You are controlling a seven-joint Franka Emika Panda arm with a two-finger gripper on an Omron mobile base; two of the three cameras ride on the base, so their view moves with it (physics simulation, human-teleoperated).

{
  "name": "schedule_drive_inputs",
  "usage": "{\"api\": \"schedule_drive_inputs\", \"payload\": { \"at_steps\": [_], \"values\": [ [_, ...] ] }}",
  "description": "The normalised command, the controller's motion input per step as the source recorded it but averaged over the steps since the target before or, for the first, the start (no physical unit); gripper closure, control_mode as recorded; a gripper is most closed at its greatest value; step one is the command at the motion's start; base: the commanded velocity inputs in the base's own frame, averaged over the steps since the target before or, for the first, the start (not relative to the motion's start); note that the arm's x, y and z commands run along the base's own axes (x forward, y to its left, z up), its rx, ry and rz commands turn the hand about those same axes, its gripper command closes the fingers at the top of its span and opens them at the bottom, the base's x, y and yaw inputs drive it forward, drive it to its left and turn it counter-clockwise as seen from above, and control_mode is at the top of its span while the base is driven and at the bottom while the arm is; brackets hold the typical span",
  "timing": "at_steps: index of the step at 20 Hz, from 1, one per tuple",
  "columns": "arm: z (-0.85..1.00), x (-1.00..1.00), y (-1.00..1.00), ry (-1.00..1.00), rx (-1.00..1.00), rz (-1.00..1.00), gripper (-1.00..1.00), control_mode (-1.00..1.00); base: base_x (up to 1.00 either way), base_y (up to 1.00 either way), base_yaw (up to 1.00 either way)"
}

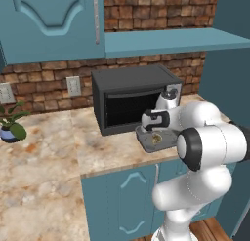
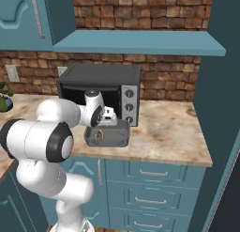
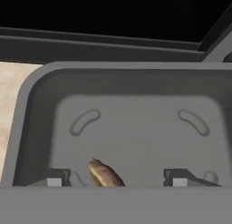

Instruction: Take the lime and mushroom out of the freezer and place them in the tupperware container on the counter. Then put the tupperware containing the vegetables back in the freezer.

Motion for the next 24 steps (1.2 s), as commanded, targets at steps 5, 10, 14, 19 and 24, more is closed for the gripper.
{"api": "schedule_drive_inputs", "payload": {
  "at_steps": [5, 10, 14, 19, 24],
  "values": [
    [0.04, 0.2, 0.0, -0.2, 0.02, 0.04, -1.0, -1.0, 0.0, 0.0, 0.0],
    [0.6, -0.39, -0.06, -0.15, 0.03, -0.01, -1.0, -1.0, 0.0, 0.0, 0.0],
    [1.0, -0.67, 0.0, -0.04, -0.03, -0.07, -1.0, -1.0, 0.0, 0.0, 0.0],
    [1.0, -0.78, 0.0, 0.0, 0.04, -0.06, -1.0, -1.0, 0.0, 0.0, 0.0],
    [1.0, -1.0, 0.0, -0.01, 0.13, -0.04, -1.0, -1.0, 0.0, 0.0, 0.0]
  ]
}}
